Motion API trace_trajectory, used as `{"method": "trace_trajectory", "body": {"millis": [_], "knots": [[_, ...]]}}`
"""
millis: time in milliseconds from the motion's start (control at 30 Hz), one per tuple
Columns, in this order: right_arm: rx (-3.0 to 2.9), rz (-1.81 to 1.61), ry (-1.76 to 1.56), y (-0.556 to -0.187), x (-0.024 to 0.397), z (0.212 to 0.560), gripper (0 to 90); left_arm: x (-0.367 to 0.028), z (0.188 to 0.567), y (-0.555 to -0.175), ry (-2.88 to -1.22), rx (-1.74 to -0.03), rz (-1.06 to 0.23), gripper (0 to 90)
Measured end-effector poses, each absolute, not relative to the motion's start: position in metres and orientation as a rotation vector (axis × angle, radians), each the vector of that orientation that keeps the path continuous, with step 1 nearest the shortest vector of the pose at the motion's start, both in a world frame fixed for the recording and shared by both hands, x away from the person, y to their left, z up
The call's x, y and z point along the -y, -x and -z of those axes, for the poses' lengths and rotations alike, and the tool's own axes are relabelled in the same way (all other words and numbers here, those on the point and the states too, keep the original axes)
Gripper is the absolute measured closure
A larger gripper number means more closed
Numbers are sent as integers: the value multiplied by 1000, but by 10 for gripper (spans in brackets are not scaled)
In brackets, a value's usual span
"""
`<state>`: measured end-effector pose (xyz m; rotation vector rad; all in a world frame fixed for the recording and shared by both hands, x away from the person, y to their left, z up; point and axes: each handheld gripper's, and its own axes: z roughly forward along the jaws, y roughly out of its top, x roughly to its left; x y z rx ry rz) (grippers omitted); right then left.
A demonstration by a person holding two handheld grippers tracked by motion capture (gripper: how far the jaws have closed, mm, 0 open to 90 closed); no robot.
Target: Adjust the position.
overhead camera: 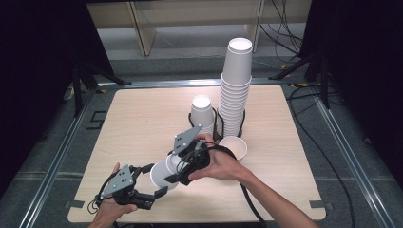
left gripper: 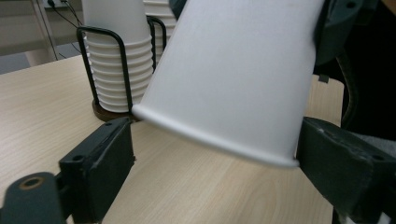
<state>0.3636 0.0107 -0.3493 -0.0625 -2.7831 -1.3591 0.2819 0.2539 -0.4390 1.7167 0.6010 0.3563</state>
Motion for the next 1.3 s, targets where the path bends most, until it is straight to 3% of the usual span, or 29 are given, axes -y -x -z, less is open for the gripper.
{"method": "trace_trajectory", "body": {"millis": [567, 1300], "knots": [[2467, 1805, 263, -380, 24, 348, 222, -258, 434, -282, -1588, -616, -326, 145], [2368, 1798, 162, -371, 6, 358, 222, -254, 434, -283, -1579, -639, -314, 119]]}}
